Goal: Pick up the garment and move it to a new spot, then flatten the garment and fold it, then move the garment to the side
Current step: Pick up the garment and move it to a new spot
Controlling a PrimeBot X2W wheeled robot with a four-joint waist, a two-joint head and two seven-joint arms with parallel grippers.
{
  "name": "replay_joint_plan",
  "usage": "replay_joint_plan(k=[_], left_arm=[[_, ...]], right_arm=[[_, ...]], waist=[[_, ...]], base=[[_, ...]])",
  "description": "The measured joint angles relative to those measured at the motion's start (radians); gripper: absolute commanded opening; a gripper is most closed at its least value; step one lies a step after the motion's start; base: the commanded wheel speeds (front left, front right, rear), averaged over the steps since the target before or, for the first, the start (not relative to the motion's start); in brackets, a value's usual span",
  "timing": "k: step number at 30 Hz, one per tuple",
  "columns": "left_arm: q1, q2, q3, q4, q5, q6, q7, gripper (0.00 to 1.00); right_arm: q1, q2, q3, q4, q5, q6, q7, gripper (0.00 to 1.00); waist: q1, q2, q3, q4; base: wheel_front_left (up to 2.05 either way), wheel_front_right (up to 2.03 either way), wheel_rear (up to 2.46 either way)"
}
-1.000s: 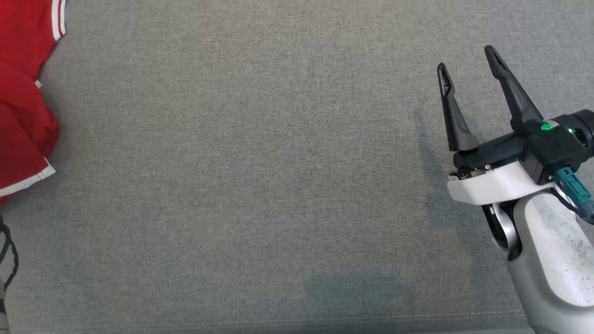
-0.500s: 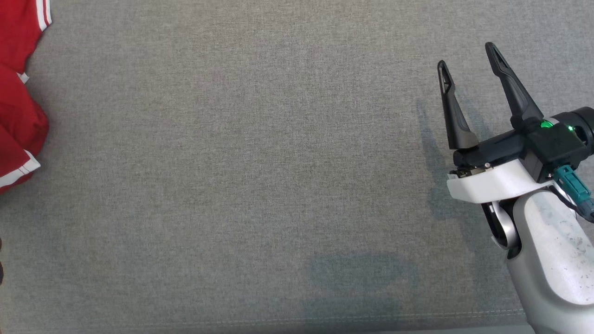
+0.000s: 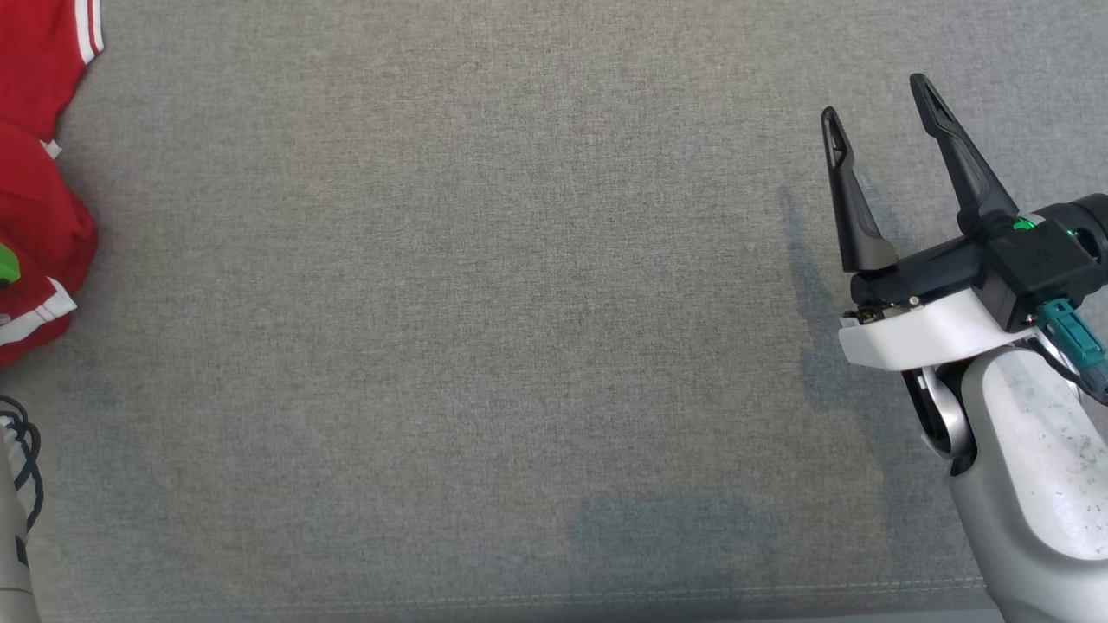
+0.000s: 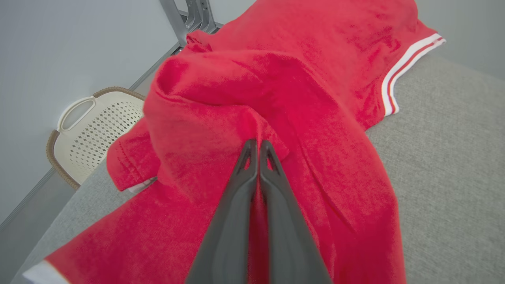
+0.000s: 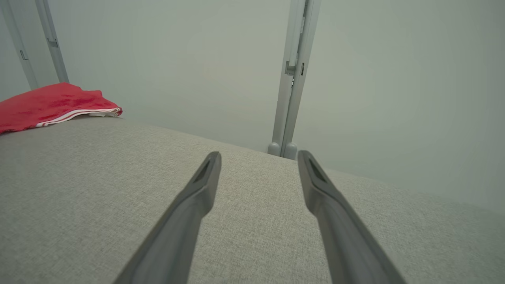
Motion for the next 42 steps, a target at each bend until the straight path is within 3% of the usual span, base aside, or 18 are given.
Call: replay_joint_plan(k=[6, 27, 36, 42], left_arm=[[-0.025, -0.014, -0.007, -0.007, -0.008, -0.004, -0.059, 0.0], [-0.095, -0.01, -0.149, -0.12, 0.036, -0.18, -0.213, 0.0], [-0.108, -0.065, -0.206, -0.221, 0.014, -0.215, -0.213, 0.0], [-0.106, -0.159, -0.254, -0.272, -0.035, -0.221, -0.193, 0.0]], right_arm=[[0.0, 0.002, -0.002, 0.012, 0.003, -0.007, 0.0, 1.0], [0.048, 0.068, 0.013, 0.074, 0.054, -0.007, 0.0, 1.0], [0.113, 0.089, 0.009, 0.086, 0.063, -0.018, 0.0, 1.0], [0.148, 0.091, 0.006, 0.088, 0.07, -0.026, 0.0, 1.0]], waist=[[0.0, 0.0, -0.033, 0.011], [-0.0001, 0.0, -0.242, 0.038], [-0.0001, 0.0, -0.331, -0.021], [-0.0001, 0.0, -0.368, -0.084]], base=[[0.0, 0.0, 0.0], [0.0, 0.0, 0.0], [0.0, 0.0, 0.0], [0.0, 0.0, 0.0]])
